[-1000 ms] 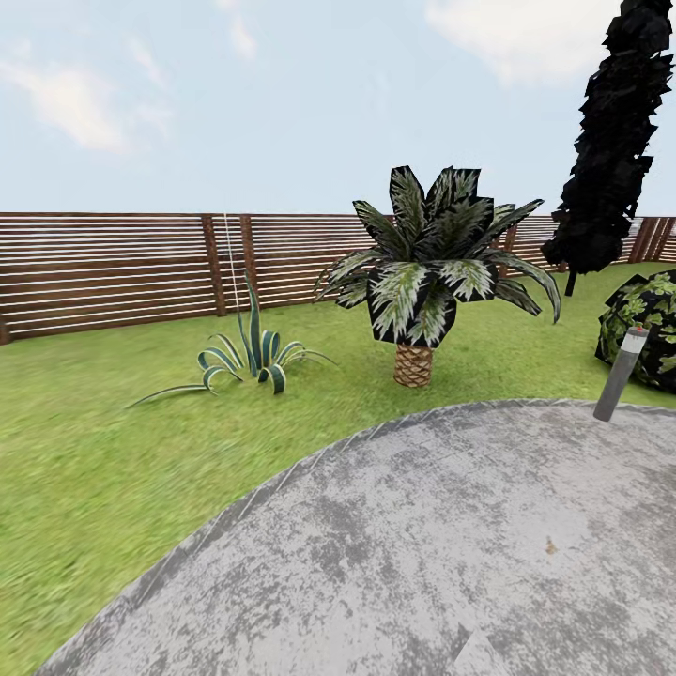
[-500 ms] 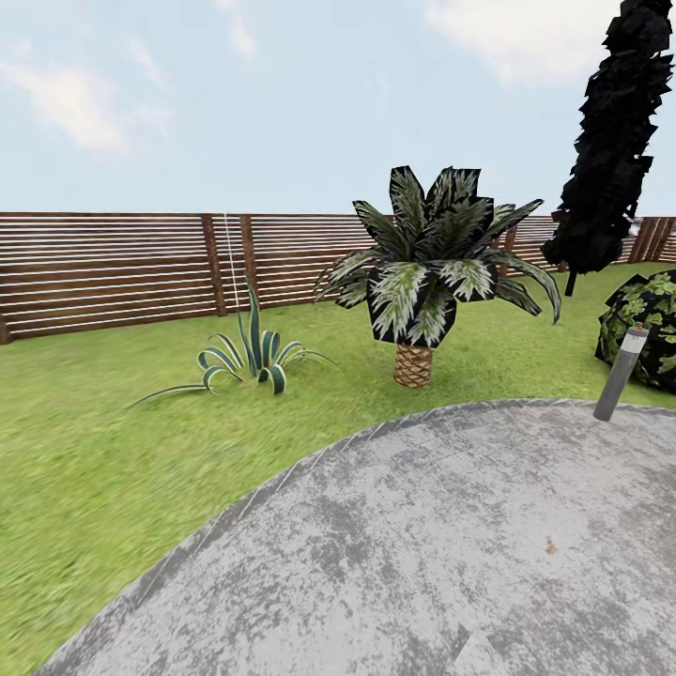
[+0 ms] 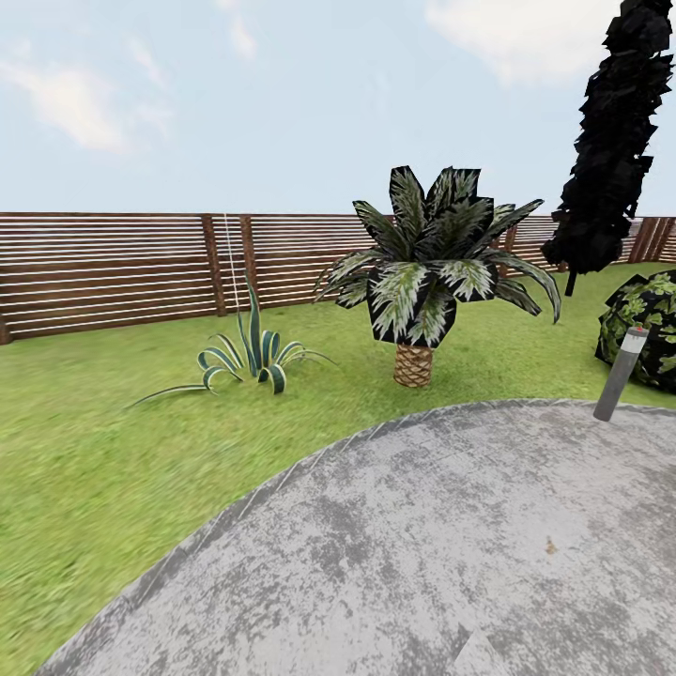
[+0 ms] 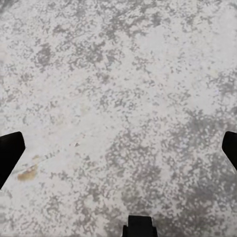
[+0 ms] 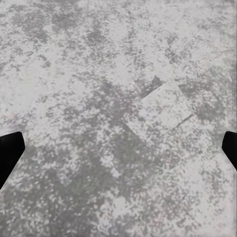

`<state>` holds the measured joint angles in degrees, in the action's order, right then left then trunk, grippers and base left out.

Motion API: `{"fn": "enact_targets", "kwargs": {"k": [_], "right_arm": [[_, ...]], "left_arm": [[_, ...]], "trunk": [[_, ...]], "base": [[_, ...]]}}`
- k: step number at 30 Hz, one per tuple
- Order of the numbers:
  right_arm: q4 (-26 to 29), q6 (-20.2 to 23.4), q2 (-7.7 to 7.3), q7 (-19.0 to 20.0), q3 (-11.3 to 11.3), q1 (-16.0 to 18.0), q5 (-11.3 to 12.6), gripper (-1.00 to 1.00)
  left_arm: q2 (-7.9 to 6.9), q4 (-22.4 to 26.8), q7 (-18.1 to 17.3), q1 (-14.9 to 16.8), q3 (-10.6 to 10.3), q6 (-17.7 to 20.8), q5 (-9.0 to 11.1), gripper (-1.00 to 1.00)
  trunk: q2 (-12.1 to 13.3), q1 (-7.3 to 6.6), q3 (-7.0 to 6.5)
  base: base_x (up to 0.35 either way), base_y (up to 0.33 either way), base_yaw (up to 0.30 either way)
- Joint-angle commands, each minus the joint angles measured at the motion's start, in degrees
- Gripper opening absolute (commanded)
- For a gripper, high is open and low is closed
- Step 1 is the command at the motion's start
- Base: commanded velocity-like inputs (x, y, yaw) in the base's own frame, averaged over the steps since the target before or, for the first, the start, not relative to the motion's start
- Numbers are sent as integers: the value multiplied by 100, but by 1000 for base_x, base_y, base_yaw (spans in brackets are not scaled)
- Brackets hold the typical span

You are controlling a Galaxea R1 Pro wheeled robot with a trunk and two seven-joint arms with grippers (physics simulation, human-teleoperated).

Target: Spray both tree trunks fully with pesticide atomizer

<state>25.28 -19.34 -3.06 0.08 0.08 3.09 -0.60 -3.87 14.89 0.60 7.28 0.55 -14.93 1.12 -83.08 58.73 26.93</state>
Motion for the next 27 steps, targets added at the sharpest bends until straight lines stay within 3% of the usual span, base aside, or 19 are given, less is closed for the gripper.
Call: {"fn": "enact_targets", "kwargs": {"k": [1, 5, 15, 27], "right_arm": [[-4, -1, -8, -15, 1, 6, -1, 100], [-12, -9, -10, -32, 3, 8, -2, 100], [-14, -8, -87, -42, -8, 8, 5, 100], [-19, -5, -90, -36, -8, 8, 7, 100]], "left_arm": [[-162, -8, -5, -16, 118, -1, 116, 100], [-294, -25, -15, -59, 231, -6, 197, 100], [-284, -69, -16, -62, 229, -495, 199, 100], [-281, -91, -23, -60, 219, -536, 189, 100]], "trunk": [[0, 0, 0], [0, 0, 0], [0, 0, 0], [0, 0, 2]], "base": [[0, 0, 0], [0, 0, -2], [0, 0, -203], [0, 0, -251]]}}
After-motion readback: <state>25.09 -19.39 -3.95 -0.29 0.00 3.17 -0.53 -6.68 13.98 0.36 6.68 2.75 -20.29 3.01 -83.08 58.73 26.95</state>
